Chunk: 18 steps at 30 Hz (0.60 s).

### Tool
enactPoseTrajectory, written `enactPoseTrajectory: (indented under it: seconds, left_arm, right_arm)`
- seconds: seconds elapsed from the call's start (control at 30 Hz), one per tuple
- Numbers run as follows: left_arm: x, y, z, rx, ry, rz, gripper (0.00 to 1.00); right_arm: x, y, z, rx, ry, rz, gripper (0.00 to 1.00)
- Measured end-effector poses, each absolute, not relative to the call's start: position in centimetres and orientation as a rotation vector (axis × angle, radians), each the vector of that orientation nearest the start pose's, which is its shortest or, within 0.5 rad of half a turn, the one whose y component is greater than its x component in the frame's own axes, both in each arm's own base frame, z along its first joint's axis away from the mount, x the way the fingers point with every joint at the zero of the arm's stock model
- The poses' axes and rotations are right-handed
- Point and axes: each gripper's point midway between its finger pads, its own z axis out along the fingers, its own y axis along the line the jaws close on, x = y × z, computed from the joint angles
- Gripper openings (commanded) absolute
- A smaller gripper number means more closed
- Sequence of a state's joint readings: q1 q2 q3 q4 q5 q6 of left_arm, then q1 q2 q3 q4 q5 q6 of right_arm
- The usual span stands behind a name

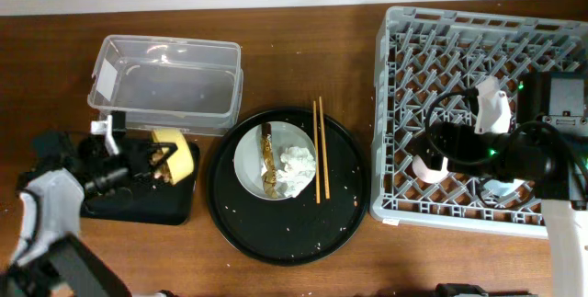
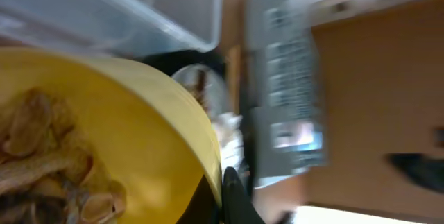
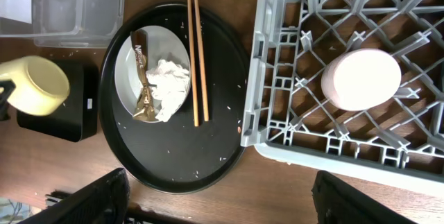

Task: Sort waste into correct bins and load items into the dishwasher rack
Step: 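Grasp the yellow bowl with the left gripper and dump food onto black tray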

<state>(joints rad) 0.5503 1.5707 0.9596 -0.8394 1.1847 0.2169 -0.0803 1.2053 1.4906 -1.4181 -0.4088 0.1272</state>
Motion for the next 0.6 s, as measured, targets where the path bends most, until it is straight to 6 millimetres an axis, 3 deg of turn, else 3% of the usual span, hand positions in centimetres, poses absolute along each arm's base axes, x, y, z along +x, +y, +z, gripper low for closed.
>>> enactPoseTrajectory:
  seconds: [0.1,0.23,0.5,0.6]
  left_arm:
    - [32.1,2.0,15.3,-0.348,2.027,-1.556,0.0]
    - [32.2,3.3,16.1,-0.384,1.908,-1.617,0.0]
    - [32.2,3.2,16.5,-0.363,1.88,-1.626,0.0]
    - [31.8,3.1,15.2,-0.394,1.965,-1.587,0.0]
  right_arm:
    - [24.7,4.9,27.7,0.154,2.659,0.565,0.86]
    - [24.6,4.9,27.6,0.155,2.662,0.566,0.86]
    - [24.6,4.9,27.6,0.155,2.662,0.566,0.87]
    - [24.6,4.9,27.6,0.155,2.662,0.566,0.87]
